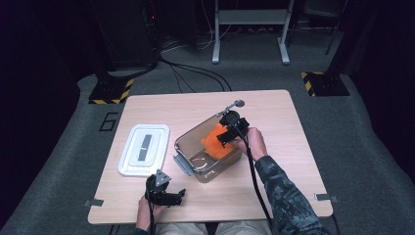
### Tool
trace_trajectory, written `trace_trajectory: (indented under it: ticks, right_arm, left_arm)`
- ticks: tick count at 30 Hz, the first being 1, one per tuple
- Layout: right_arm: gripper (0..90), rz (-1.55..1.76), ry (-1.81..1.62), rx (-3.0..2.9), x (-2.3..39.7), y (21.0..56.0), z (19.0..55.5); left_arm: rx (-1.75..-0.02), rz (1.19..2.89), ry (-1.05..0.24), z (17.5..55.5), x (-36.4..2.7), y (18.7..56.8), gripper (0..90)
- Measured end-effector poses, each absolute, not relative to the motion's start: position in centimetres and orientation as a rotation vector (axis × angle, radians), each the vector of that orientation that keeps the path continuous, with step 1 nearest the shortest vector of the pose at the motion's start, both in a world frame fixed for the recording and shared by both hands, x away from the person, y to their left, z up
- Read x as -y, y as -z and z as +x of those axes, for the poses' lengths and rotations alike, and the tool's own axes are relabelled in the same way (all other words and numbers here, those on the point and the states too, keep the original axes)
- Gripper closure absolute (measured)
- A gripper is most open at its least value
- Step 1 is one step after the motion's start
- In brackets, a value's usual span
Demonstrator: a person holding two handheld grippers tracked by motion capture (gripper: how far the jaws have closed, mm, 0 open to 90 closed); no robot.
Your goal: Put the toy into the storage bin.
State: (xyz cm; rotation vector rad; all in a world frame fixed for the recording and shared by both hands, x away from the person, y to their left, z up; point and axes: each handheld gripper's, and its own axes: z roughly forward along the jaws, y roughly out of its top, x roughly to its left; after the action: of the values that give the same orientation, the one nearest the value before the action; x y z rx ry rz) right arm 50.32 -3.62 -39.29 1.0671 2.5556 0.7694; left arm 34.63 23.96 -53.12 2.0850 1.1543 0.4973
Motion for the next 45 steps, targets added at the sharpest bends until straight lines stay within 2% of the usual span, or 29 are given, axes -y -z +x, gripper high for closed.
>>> trace_trajectory:
  ticks: [3, 7, 13, 18, 21, 28, 35, 45]
  right_arm:
    - [55.3, 1.092, -0.790, -2.574, 3.8, 39.6, 50.5]
    - [55.7, 1.103, -0.801, -2.577, 3.9, 40.0, 50.6]
    - [39.8, 1.092, -0.802, -2.535, 4.0, 39.2, 50.4]
    - [22.0, 1.111, -0.861, -2.499, 4.8, 38.4, 49.9]
    - [16.6, 1.114, -0.886, -2.482, 5.3, 37.8, 49.5]
    - [11.9, 1.138, -0.960, -2.422, 7.3, 36.9, 48.6]
    - [0.3, 1.161, -0.992, -2.358, 9.5, 36.6, 47.3]
    - [0.0, 1.205, -1.042, -2.245, 13.5, 36.9, 45.4]
  left_arm:
    - [-1.151, 2.090, -0.497, 34.6, -24.0, 53.1, 5.0]
    - [-1.153, 2.089, -0.497, 34.6, -24.0, 53.1, 5.1]
    - [-1.154, 2.085, -0.497, 34.6, -24.0, 53.1, 5.0]
    - [-1.153, 2.086, -0.497, 34.6, -24.0, 53.1, 5.0]
    - [-1.153, 2.086, -0.497, 34.6, -24.0, 53.1, 5.1]
    - [-1.153, 2.088, -0.497, 34.6, -24.0, 53.1, 5.1]
    - [-1.153, 2.087, -0.497, 34.6, -24.0, 53.1, 5.0]
    - [-1.151, 2.089, -0.497, 34.6, -24.0, 53.1, 5.0]
